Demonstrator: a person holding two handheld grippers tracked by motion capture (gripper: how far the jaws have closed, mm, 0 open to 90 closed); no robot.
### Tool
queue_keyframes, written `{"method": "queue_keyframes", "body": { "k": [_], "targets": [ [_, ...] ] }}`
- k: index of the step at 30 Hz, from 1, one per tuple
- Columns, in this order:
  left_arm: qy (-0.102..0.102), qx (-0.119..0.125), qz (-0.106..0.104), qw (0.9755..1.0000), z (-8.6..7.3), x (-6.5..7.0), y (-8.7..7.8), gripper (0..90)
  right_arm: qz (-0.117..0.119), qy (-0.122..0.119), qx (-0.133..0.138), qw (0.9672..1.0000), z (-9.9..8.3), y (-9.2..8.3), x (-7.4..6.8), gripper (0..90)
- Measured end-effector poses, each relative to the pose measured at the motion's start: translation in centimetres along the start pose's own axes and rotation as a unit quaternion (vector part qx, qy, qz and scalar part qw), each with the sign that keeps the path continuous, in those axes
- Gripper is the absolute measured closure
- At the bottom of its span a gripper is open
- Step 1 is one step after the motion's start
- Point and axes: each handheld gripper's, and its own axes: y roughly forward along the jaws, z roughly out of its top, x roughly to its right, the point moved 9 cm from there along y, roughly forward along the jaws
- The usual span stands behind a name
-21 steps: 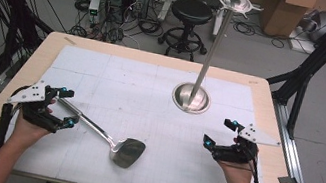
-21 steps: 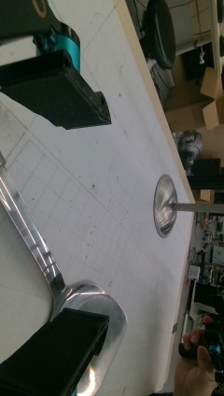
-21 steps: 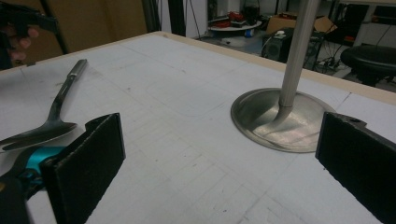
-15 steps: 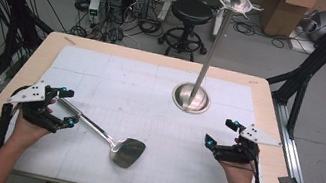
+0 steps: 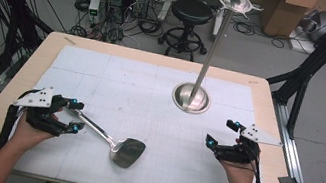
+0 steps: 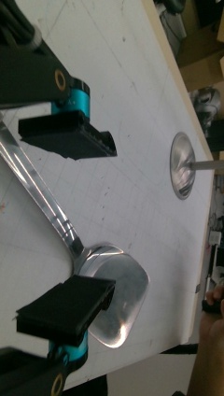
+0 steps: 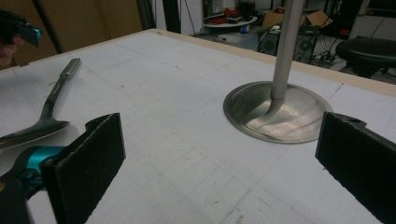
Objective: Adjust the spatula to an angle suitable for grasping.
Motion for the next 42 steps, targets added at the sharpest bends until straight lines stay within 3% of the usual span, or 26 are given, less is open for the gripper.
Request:
{"method": "queue_keyframes", "body": {
  "k": [5,6,11,14,16,17,21,23,24,29,30,31,32,33,34,36,38,42],
  "targets": [
    [0.005,-0.025,-0.018,0.9995,-0.4,0.7,0.7,42.9,0.003,-0.003,-0.003,1.0,-0.1,0.2,-0.1,0.6],
    [0.004,-0.045,-0.024,0.9987,-0.7,1.0,1.2,46.1,0.004,-0.001,-0.004,1.0,-0.1,0.2,-0.2,0.6],
    [-0.008,-0.079,-0.033,0.9963,-1.4,1.4,2.4,54.2,0.003,-0.003,-0.004,1.0,-0.1,0.2,-0.1,0.6],
    [0.0,-0.099,-0.043,0.9942,-1.7,2.0,3.2,60.5,0.002,-0.007,-0.011,0.9999,-0.3,0.4,-0.2,0.6],
    [0.007,-0.108,-0.048,0.993,-1.8,2.5,3.5,70.0,0.004,-0.012,-0.017,0.9998,-0.5,0.6,-0.3,0.6],
    [0.024,-0.121,-0.047,0.9912,-1.8,2.8,3.9,73.0,0.004,-0.012,-0.021,0.9997,-0.6,0.6,-0.3,0.6],
    [0.035,-0.134,-0.053,0.989,-1.9,3.2,4.2,84.2,0.003,-0.016,-0.023,0.9996,-0.7,0.8,-0.4,0.6],
    [0.039,-0.145,-0.055,0.9871,-2.2,3.3,4.4,86.2,0.003,-0.016,-0.024,0.9996,-0.7,0.8,-0.4,0.6],
    [0.05,-0.157,-0.057,0.9846,-2.4,3.4,4.5,87.9,0.004,-0.015,-0.024,0.9996,-0.7,0.8,-0.4,0.6],
    [0.065,-0.196,-0.059,0.9767,-3.1,3.9,5.4,89.7,0.007,-0.007,-0.027,0.9996,-1.0,0.9,-0.3,0.6],
    [0.069,-0.206,-0.061,0.9742,-3.2,4.1,5.9,89.7,0.008,-0.007,-0.027,0.9996,-1.0,0.9,-0.3,0.6],
    [0.069,-0.206,-0.061,0.9742,-3.2,4.1,5.9,89.7,0.008,-0.007,-0.027,0.9996,-1.0,0.9,-0.3,0.6],
    [0.071,-0.215,-0.061,0.972,-3.5,4.2,6.4,89.7,0.01,-0.009,-0.027,0.9996,-1.0,0.9,-0.4,0.6],
    [0.071,-0.215,-0.061,0.972,-3.5,4.2,6.4,89.7,0.01,-0.009,-0.027,0.9996,-1.0,0.9,-0.4,0.6],
    [0.072,-0.227,-0.063,0.9692,-3.8,4.2,6.9,89.7,0.009,-0.011,-0.028,0.9995,-1.0,1.0,-0.4,0.6],
    [0.07,-0.226,-0.059,0.9697,-3.9,4.3,7.1,89.7,0.009,-0.011,-0.03,0.9994,-1.1,1.0,-0.4,0.6],
    [0.072,-0.232,-0.062,0.968,-4.0,4.3,7.4,89.7,0.01,-0.013,-0.031,0.9994,-1.1,1.0,-0.5,0.7],
    [0.069,-0.229,-0.053,0.9696,-3.8,4.0,7.9,89.8,0.01,-0.015,-0.034,0.9992,-1.2,1.0,-0.7,0.6]
  ]
}}
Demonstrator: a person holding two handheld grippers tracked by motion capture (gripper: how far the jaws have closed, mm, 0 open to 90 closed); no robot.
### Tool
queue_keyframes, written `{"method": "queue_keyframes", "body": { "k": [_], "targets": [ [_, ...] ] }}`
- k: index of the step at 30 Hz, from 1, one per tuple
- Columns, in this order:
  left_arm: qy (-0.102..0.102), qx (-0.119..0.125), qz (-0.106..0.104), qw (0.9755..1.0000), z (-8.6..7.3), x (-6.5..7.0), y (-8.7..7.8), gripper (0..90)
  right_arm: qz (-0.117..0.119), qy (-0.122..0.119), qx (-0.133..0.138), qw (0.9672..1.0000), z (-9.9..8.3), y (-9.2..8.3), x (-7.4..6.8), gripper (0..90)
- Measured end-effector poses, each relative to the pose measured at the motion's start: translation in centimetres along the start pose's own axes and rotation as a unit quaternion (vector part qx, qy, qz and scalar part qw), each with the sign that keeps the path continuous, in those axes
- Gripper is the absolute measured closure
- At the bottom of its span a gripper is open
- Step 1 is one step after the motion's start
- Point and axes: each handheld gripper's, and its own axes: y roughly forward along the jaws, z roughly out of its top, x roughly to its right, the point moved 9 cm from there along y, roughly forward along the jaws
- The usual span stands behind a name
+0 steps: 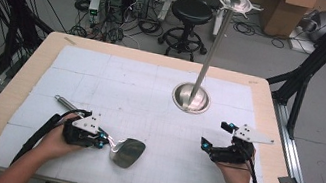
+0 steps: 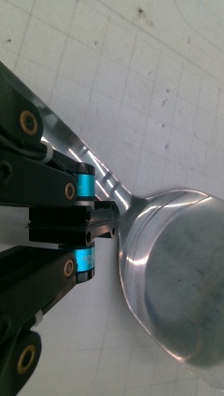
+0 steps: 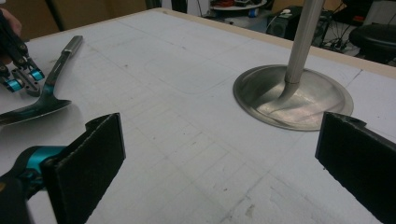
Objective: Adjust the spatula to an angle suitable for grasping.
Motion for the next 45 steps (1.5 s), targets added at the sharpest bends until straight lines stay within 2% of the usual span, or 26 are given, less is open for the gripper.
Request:
{"method": "queue_keyframes", "body": {
  "k": [5,8,12,17,24,38,40,42,45],
  "targets": [
    [0.002,0.01,-0.014,0.9998,0.8,0.0,0.3,89.8,0.0,-0.001,-0.001,1.0,-0.2,-0.2,-0.2,0.7],
    [0.007,0.015,-0.017,0.9997,1.7,0.2,0.8,89.8,-0.001,-0.003,-0.004,1.0,-0.4,-0.5,-0.3,0.7],
    [0.006,0.017,-0.014,0.9997,1.9,-0.2,1.0,89.8,-0.004,-0.001,-0.004,1.0,-0.6,-0.9,-0.3,0.6],
    [0.006,0.013,0.005,0.9999,2.4,-0.9,1.6,89.9,-0.008,0.003,-0.001,1.0,-0.8,-1.5,-0.2,0.7],
    [-0.013,0.013,0.025,0.9995,3.3,-2.9,2.6,89.9,-0.008,0.001,-0.005,1.0,-0.9,-1.5,-0.3,0.7],
    [-0.037,0.012,0.048,0.9981,4.2,-5.1,3.6,89.9,-0.006,0.003,-0.009,0.9999,-1.1,-1.3,-0.3,0.7],
    [-0.034,0.011,0.053,0.998,4.4,-5.3,3.7,89.9,-0.005,0.002,-0.01,0.9999,-1.1,-1.3,-0.3,0.7],
    [-0.033,0.006,0.071,0.9969,4.4,-5.8,3.8,89.8,-0.006,0.002,-0.01,0.9999,-1.1,-1.3,-0.3,0.7],
    [-0.027,0.005,0.07,0.9972,4.4,-5.6,3.8,89.8,-0.005,0.002,-0.011,0.9999,-1.2,-1.3,-0.3,0.7]
  ]
}}
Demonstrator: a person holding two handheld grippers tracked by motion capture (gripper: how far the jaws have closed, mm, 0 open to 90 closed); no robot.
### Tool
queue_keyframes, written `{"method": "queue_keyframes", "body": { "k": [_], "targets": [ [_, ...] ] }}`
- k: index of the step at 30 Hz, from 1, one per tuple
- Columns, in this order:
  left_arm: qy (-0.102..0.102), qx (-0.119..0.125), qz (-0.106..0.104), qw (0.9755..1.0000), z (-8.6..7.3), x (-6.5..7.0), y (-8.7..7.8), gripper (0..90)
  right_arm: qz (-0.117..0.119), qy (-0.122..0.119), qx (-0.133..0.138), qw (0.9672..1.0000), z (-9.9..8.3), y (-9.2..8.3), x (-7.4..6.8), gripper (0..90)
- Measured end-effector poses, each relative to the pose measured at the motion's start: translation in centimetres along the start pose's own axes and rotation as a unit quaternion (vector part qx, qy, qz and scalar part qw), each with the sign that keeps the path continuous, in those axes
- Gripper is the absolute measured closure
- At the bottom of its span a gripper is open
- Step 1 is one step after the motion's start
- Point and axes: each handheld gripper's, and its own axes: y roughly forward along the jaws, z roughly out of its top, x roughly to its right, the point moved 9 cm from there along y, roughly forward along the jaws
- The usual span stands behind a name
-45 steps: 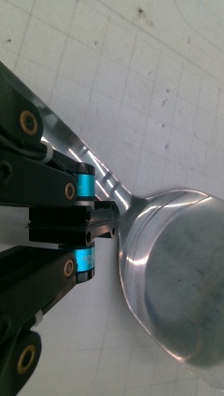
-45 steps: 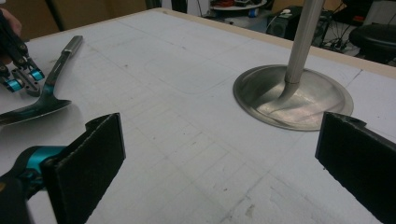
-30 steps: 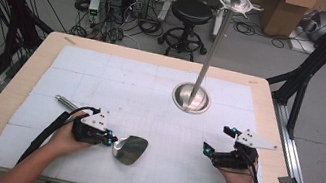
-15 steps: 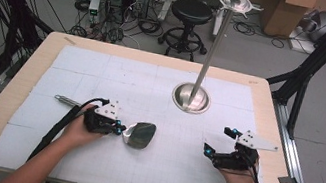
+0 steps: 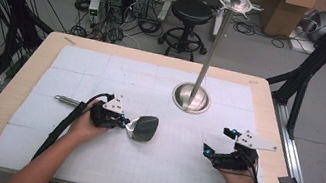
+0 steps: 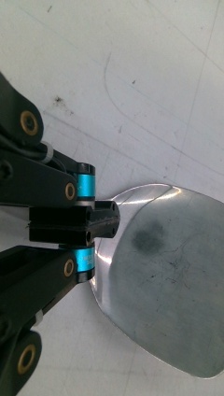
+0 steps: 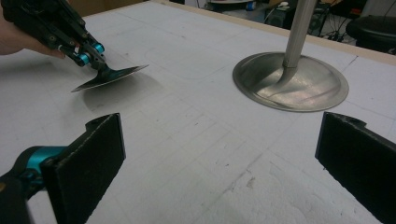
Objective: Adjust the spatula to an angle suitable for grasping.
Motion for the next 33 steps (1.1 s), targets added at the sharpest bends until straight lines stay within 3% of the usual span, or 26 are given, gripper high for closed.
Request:
{"method": "queue_keyframes", "body": {
  "k": [3,8,9,10,11,12,13,17,21,25,28,30,33],
  "targets": [
    [0.002,0.013,-0.003,0.9999,0.4,0.1,-0.7,89.8,0.0,0.0,0.0,1.0,0.0,0.0,0.0,0.7],
    [-0.008,0.062,-0.004,0.998,1.5,0.0,-3.0,89.7,0.003,0.0,-0.001,1.0,-0.1,0.0,-0.1,0.7],
    [-0.019,0.083,-0.004,0.9963,1.8,-0.1,-4.1,89.3,0.003,-0.001,0.001,1.0,0.0,0.0,-0.1,0.7],
    [-0.019,0.083,-0.004,0.9963,1.8,-0.1,-4.1,86.8,0.004,0.0,0.003,1.0,0.0,-0.1,-0.1,0.7],
    [-0.023,0.108,0.0,0.9939,2.0,-0.1,-5.5,86.3,0.002,0.0,0.007,1.0,0.2,-0.2,0.0,0.7],
    [-0.023,0.108,0.0,0.9939,2.0,-0.1,-5.5,86.3,0.002,0.0,0.007,1.0,0.2,-0.2,0.0,0.7],
    [-0.025,0.128,-0.002,0.9915,2.1,0.0,-6.7,86.3,0.001,0.009,0.016,0.9998,0.4,-0.4,0.2,0.7],
    [-0.023,0.146,-0.002,0.989,2.0,0.3,-8.2,85.3,0.002,0.015,0.025,0.9996,0.6,-0.5,0.5,0.7],
    [-0.026,0.156,0.01,0.9873,1.5,-0.3,-9.5,80.0,0.004,0.015,0.024,0.9996,0.6,-0.2,0.5,0.7],
    [-0.038,0.169,0.023,0.9846,0.6,-1.0,-10.8,72.5,0.009,0.013,0.024,0.9996,0.9,0.3,0.4,0.7],
    [-0.04,0.172,0.024,0.9841,0.2,-1.2,-11.2,66.4,0.011,0.012,0.025,0.9996,1.0,0.5,0.4,0.7],
    [-0.048,0.175,0.03,0.9829,-0.1,-1.5,-11.5,56.3,0.012,0.012,0.025,0.9995,1.1,0.7,0.3,0.7],
    [-0.053,0.181,0.038,0.9813,-0.3,-2.0,-11.8,52.0,0.013,0.01,0.028,0.9995,1.4,0.7,0.2,0.7]
  ]
}}
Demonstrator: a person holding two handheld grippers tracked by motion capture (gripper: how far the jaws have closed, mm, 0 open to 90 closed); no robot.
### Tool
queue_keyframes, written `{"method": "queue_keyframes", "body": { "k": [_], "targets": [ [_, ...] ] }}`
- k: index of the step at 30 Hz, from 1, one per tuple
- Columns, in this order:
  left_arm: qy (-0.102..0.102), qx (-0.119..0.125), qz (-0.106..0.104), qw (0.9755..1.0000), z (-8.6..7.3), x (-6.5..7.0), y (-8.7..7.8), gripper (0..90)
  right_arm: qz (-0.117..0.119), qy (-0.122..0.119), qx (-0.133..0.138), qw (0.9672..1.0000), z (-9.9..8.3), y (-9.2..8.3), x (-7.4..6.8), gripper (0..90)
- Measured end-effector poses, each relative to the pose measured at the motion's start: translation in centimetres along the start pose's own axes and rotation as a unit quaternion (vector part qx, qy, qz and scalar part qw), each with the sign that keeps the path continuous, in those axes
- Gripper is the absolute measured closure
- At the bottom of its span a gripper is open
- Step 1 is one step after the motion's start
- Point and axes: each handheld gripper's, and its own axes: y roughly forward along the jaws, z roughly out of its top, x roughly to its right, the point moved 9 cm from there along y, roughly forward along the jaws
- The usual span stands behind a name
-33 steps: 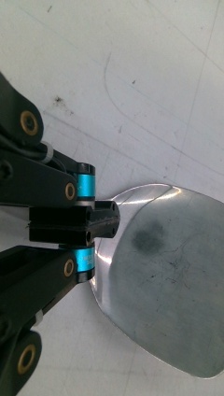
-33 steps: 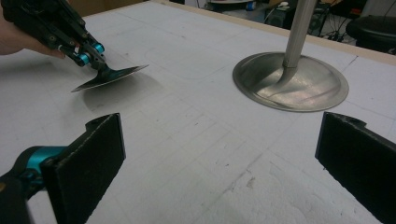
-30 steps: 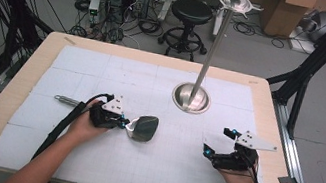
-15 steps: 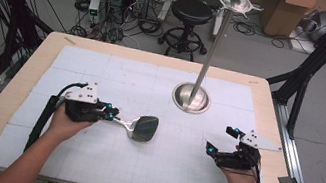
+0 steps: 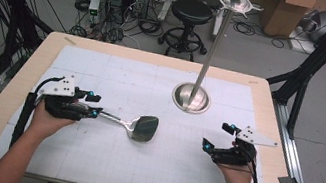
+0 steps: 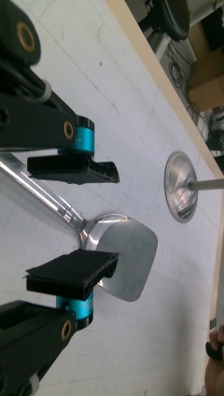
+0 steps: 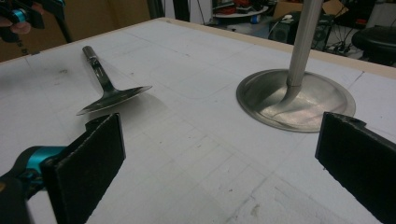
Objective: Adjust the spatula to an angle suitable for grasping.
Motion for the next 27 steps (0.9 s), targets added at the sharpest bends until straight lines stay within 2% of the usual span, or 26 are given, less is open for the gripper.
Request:
{"method": "queue_keyframes", "body": {
  "k": [1,5,7,11,15,16,19,21,23,25,27],
  "targets": [
    [0.0,0.001,0.001,1.0,0.0,-0.1,0.0,48.2,0.001,-0.001,-0.002,1.0,0.0,0.1,-0.1,0.7],
    [0.0,0.001,-0.004,1.0,-0.1,-0.1,0.2,43.5,0.002,-0.001,-0.005,1.0,-0.1,0.1,-0.2,0.7],
    [0.005,-0.006,-0.009,0.9999,-0.4,-0.1,0.6,42.4,0.001,-0.001,-0.007,1.0,-0.2,0.1,-0.2,0.7],
    [0.017,-0.025,0.0,0.9995,-0.9,-0.4,1.1,40.7,0.003,-0.004,-0.01,0.9999,-0.3,0.1,-0.4,0.7],
    [0.014,-0.038,0.0,0.9992,-1.5,-0.8,1.9,38.4,0.004,-0.003,-0.017,0.9998,-0.5,0.2,-0.6,0.7],
    [0.014,-0.051,-0.002,0.9986,-1.9,-1.1,2.4,37.6,0.004,-0.006,-0.021,0.9998,-0.7,0.2,-0.8,0.7],
    [0.015,-0.064,-0.003,0.9979,-2.3,-1.3,2.9,35.8,0.002,-0.008,-0.025,0.9997,-0.8,-0.1,-1.0,0.7],
    [0.021,-0.086,-0.004,0.9961,-2.8,-1.5,3.3,35.6,0.001,-0.007,-0.027,0.9996,-1.0,-0.2,-1.1,0.6],
    [0.035,-0.118,0.006,0.9923,-3.4,-1.9,3.6,34.2,0.001,-0.007,-0.032,0.9995,-1.3,-0.2,-1.1,0.7],
    [0.043,-0.129,0.008,0.9907,-3.5,-2.0,3.9,30.7,0.003,-0.007,-0.037,0.9993,-1.6,-0.2,-1.2,0.7],
    [0.049,-0.152,0.006,0.9872,-4.1,-2.1,4.6,29.9,0.003,-0.006,-0.039,0.9992,-1.7,-0.3,-1.2,0.6]
  ]
}}
